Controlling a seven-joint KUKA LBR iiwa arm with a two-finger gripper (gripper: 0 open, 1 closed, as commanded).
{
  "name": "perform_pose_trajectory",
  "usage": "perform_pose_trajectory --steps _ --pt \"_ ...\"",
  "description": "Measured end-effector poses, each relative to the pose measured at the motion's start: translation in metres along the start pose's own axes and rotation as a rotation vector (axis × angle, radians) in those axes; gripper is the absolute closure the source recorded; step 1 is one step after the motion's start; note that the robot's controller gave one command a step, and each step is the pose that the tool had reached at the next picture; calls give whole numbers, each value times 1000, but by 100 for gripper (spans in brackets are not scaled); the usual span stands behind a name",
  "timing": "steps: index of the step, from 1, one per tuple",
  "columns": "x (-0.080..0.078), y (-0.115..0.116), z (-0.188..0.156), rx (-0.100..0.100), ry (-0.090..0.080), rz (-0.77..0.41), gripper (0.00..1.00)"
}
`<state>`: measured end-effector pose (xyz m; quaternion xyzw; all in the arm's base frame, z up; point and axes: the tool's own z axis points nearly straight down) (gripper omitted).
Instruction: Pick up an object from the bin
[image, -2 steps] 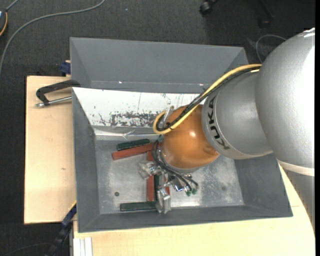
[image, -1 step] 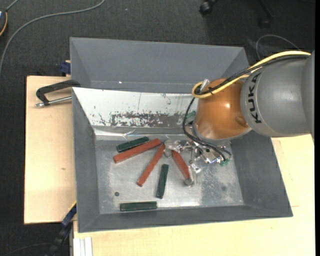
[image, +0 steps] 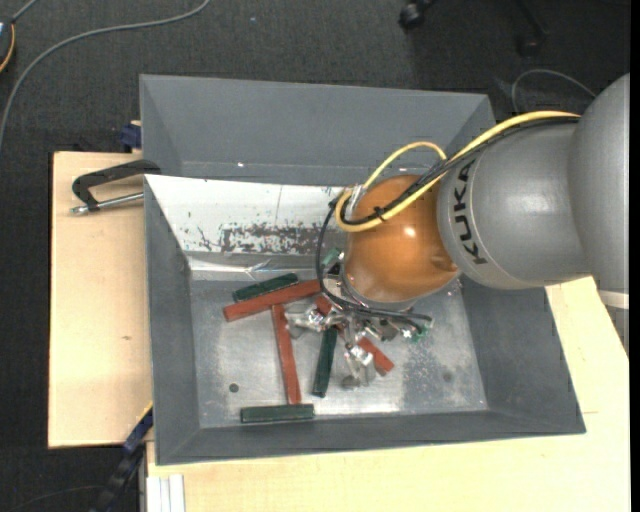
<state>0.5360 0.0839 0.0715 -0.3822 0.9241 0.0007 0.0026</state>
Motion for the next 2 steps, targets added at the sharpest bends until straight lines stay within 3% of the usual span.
perform_pose_trajectory --steps 1,2 --pt "1 -1 1 -1 1 2 100" --pt "66 -27 -155 1 0 -297 100"
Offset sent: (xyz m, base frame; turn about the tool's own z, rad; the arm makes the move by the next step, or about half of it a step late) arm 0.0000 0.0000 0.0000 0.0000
